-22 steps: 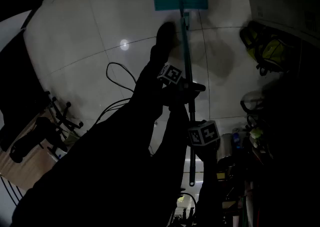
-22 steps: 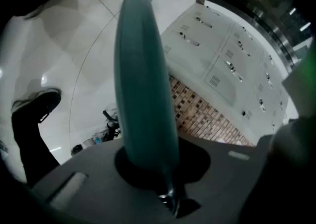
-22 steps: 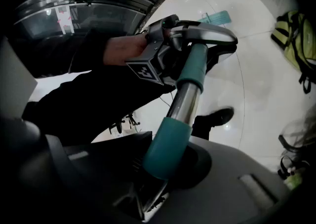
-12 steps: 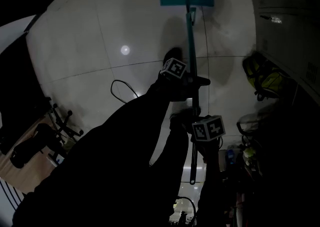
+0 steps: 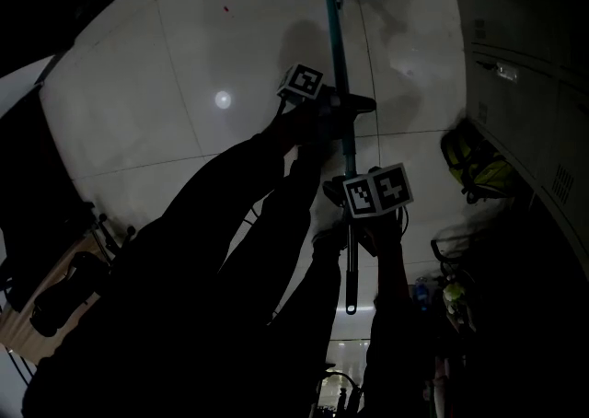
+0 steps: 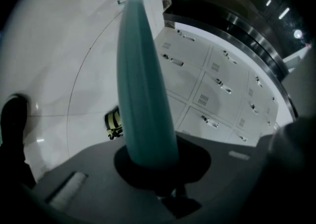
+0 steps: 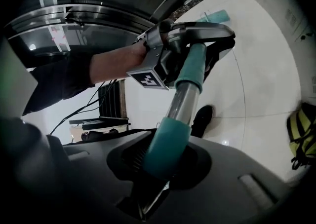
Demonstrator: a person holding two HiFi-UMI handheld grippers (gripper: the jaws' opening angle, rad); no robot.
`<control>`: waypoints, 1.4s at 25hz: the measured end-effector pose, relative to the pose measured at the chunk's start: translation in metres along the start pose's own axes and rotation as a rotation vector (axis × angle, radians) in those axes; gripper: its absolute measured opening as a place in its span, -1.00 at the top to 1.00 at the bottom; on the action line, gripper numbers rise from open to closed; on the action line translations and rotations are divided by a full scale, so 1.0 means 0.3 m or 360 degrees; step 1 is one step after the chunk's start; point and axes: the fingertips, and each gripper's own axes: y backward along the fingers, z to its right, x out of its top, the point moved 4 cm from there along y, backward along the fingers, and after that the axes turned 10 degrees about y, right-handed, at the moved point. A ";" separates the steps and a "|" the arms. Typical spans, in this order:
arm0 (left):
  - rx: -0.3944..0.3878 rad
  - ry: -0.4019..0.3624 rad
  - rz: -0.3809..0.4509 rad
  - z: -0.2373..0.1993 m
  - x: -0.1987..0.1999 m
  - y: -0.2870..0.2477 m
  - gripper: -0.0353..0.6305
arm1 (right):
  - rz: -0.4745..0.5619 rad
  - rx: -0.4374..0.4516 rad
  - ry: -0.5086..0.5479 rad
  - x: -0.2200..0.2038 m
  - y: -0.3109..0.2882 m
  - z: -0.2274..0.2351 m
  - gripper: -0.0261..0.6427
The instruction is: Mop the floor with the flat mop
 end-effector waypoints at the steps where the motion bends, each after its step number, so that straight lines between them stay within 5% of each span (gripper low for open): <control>1: 0.0002 -0.0009 0.0009 0.015 0.031 0.008 0.76 | 0.0003 -0.0008 0.0003 0.034 0.001 0.009 0.61; 7: 0.0020 -0.0081 0.0104 0.057 0.122 0.004 0.76 | 0.0027 -0.0023 0.0031 0.108 0.017 0.053 0.62; 12: 0.0028 -0.0097 0.0094 0.023 -0.012 -0.021 0.76 | 0.0021 0.0000 0.0048 -0.027 0.035 -0.005 0.61; 28: 0.0112 0.0159 -0.0020 -0.644 -1.068 -0.252 0.76 | -0.0186 0.0032 0.0013 -1.233 -0.089 -0.235 0.60; 35: 0.0106 0.0256 -0.0047 -0.886 -1.323 -0.341 0.76 | -0.0199 0.0042 0.0030 -1.536 -0.133 -0.257 0.60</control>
